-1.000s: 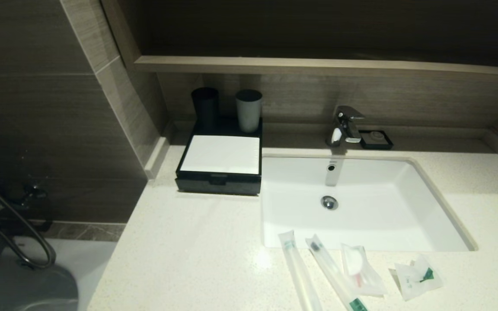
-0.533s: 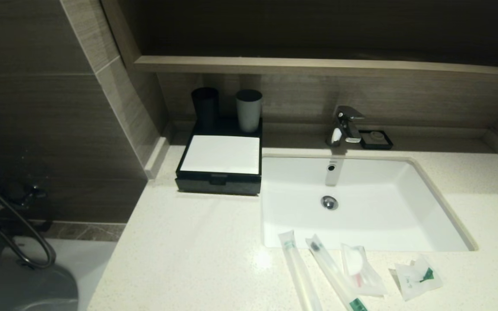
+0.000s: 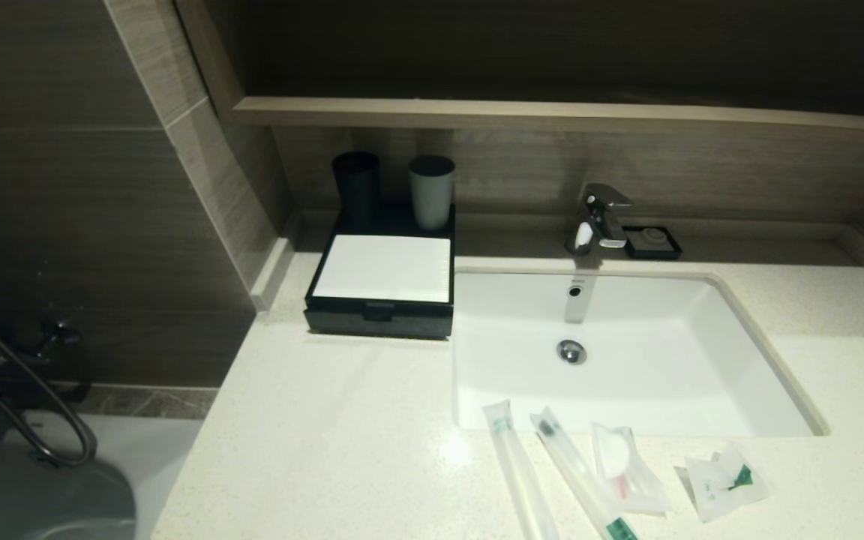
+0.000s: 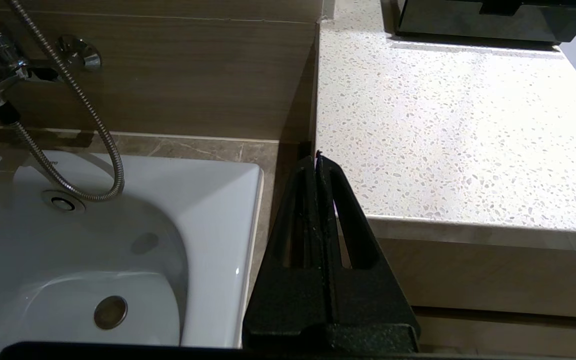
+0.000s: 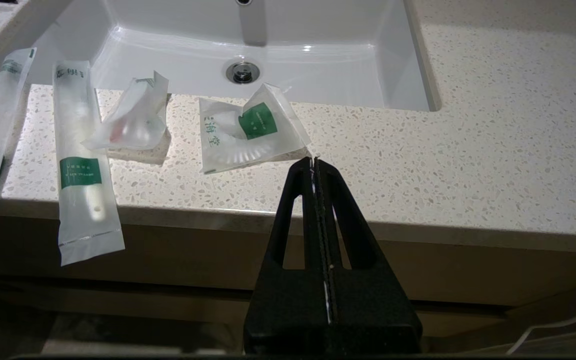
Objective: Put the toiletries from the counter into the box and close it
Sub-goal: Open the drawer
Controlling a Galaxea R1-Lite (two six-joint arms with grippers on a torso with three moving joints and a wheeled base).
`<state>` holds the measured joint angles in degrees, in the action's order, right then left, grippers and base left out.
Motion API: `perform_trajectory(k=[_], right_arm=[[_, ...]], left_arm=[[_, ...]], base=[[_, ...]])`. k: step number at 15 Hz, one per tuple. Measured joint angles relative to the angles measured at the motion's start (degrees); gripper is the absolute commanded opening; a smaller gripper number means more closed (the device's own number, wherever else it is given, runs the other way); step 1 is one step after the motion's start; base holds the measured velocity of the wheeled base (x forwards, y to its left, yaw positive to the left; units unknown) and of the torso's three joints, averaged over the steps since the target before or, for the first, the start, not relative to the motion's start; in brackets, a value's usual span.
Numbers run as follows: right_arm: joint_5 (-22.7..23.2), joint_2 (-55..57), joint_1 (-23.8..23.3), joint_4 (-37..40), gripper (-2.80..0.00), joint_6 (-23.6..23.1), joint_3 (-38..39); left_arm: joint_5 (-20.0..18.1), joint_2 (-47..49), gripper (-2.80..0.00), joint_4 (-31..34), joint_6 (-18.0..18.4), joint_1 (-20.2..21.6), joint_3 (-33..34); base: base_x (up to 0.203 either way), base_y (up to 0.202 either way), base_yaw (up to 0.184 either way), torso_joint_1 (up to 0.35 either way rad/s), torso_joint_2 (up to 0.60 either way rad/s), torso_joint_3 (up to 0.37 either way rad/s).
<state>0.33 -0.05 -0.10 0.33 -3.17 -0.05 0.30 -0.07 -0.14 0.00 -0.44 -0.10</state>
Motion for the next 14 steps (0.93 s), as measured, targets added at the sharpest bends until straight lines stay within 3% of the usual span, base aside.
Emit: perform_trajectory(k=[7,14], right_arm=[[0.3,0.0,0.0,-0.2,-2.8,-0.2,-0.5],[2.0,3.8,0.0,3.0,-2.8,-0.2,-8.5]], left_arm=[[0.0,0.0,-2.8,0.0,0.0,0.0,0.0],[0.0,0.0,-2.8,0.0,0.0,0.0,0.0]], base=[[0.0,0.0,0.0,0.0,0.0,0.0],[0.0,0.0,0.0,0.0,0.0,0.0]])
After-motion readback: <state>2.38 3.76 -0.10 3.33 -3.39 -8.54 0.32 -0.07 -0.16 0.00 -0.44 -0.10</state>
